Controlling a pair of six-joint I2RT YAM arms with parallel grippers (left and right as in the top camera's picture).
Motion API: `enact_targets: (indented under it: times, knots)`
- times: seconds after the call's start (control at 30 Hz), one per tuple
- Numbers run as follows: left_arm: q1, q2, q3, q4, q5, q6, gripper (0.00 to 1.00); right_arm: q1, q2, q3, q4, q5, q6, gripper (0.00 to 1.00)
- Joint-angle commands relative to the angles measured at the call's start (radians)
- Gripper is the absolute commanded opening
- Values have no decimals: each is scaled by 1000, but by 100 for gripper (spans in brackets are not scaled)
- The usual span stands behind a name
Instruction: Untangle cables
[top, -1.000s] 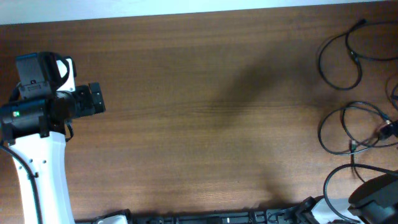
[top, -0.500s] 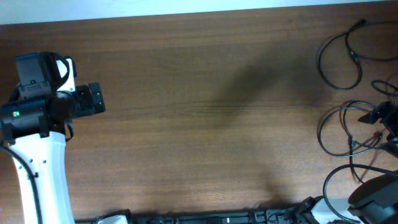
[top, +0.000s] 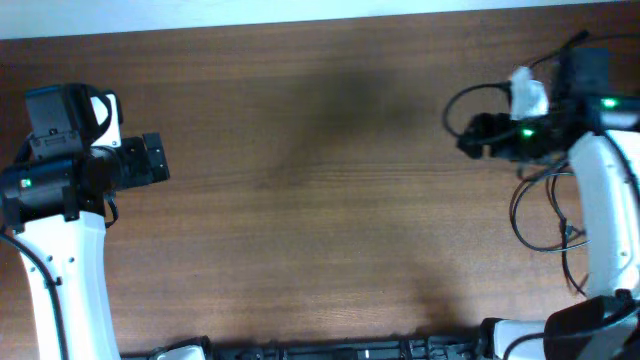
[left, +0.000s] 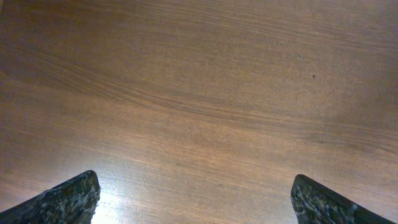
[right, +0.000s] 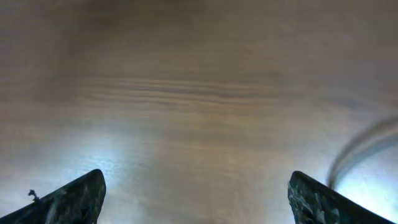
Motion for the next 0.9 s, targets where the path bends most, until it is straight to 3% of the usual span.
enact_targets:
  times: [0.0, 0.13, 0.87]
  knots:
    - [5, 0, 3, 2, -4, 5, 99, 98, -16, -2, 9, 2, -10, 92]
    - [5, 0, 3, 2, -4, 5, 99, 154, -16, -3, 9, 2, -10, 92]
    - [5, 0, 3, -6, -17, 22, 99, 155, -16, -2, 9, 2, -10, 92]
